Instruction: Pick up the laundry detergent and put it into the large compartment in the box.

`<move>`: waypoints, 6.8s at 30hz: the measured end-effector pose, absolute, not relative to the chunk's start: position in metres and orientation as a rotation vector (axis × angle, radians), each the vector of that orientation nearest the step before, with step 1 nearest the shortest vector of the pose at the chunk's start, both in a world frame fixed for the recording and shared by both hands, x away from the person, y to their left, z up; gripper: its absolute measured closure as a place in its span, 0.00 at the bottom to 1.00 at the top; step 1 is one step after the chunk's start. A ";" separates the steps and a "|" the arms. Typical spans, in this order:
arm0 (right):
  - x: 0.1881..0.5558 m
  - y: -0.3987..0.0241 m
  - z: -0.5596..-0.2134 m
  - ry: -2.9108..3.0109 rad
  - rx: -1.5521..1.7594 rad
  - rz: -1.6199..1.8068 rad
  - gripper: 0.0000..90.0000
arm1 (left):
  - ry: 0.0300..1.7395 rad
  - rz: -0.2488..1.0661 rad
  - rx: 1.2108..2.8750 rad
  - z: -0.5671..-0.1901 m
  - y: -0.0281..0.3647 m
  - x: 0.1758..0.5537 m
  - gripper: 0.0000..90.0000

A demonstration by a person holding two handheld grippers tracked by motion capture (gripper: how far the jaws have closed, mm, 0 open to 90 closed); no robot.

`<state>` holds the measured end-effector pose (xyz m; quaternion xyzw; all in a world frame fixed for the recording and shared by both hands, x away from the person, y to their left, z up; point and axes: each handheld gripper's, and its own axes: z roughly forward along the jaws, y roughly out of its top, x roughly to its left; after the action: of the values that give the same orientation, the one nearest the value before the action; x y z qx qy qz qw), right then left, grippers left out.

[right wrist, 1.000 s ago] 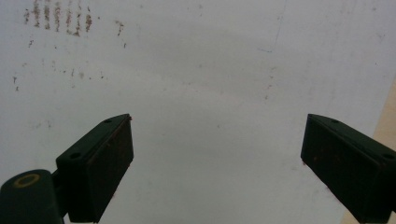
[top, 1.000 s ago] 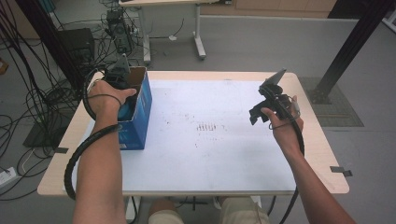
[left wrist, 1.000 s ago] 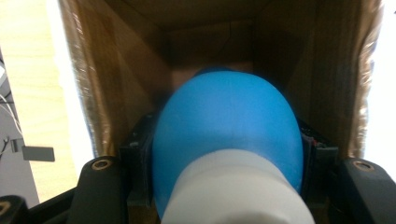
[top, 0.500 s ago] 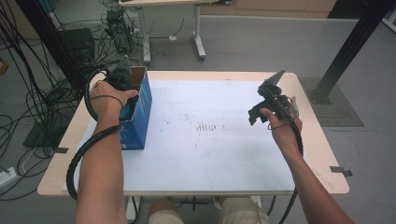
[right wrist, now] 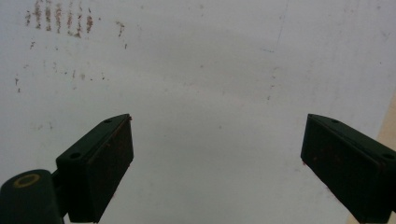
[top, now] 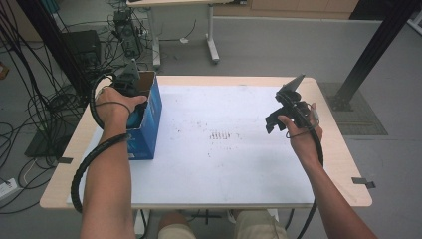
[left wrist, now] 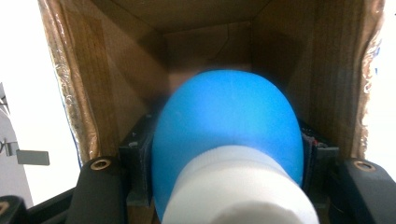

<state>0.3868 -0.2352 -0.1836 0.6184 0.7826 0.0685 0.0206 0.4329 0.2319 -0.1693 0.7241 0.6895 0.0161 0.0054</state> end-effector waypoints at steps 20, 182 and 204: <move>0.385 -0.239 -0.180 2.414 1.919 0.218 0.10 | 2.159 0.044 2.263 -0.169 0.232 0.434 0.41; 0.381 -0.242 -0.167 2.420 1.914 0.307 0.10 | 1.792 0.057 2.387 -0.060 0.158 0.423 0.15; 0.382 -0.249 -0.166 2.411 1.930 0.309 0.10 | 1.713 0.028 2.447 -0.062 0.131 0.431 0.12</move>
<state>0.3819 -0.2488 -0.1660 0.6219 0.7765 0.0996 0.0189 0.4312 0.1314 -0.0620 0.8168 0.5717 0.0095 0.0770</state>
